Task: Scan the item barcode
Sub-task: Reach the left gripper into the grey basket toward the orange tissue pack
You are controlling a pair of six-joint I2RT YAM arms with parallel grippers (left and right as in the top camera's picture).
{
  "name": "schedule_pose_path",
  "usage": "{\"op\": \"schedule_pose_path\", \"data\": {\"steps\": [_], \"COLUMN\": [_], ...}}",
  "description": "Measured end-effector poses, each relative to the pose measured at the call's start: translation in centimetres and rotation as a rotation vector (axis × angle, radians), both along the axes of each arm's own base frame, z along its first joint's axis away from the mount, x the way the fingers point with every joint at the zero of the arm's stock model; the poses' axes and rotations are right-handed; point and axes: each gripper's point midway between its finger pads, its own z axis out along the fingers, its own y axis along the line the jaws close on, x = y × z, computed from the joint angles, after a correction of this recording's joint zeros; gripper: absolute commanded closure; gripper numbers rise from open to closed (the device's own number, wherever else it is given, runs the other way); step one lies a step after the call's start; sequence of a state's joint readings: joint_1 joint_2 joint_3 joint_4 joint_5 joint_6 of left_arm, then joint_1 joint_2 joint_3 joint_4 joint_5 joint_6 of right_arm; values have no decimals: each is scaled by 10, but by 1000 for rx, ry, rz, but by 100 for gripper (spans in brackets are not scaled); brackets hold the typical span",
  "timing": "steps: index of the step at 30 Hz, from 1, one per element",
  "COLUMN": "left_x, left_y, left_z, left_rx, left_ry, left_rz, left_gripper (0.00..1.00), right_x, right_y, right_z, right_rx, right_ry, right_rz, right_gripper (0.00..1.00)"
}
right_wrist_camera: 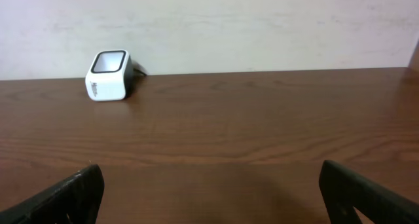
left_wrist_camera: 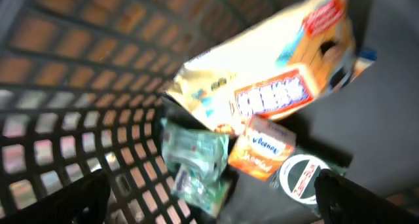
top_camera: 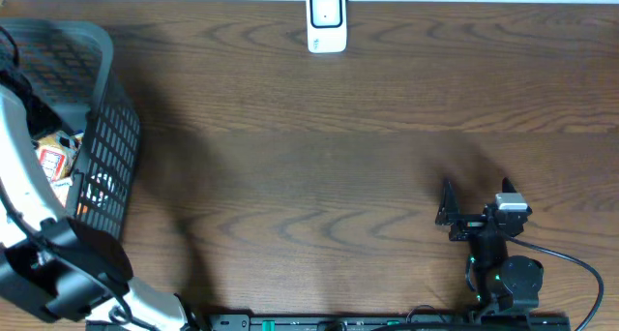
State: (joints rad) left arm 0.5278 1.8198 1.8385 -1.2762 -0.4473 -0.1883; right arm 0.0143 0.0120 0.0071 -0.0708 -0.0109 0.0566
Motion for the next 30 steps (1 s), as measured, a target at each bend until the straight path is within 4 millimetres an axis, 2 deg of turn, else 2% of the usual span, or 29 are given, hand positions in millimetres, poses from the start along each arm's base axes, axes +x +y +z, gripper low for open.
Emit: {"op": "schedule_pose_path", "data": {"steps": [10, 25, 30], "left_x": [-8, -18, -20], "left_y": [-7, -20, -22], "left_z": [-64, -133, -145], "left_rx": [-133, -208, -212], "left_ry": [176, 233, 233], "left_rz": [88, 95, 98], "left_gripper": [2, 2, 3], "right_x": [0, 0, 0], "right_y": [0, 0, 0], "right_z": [0, 0, 0], "right_rx": [0, 0, 0], "right_ry": [0, 0, 0], "right_rz": [0, 0, 0], "right_gripper": [1, 1, 1]}}
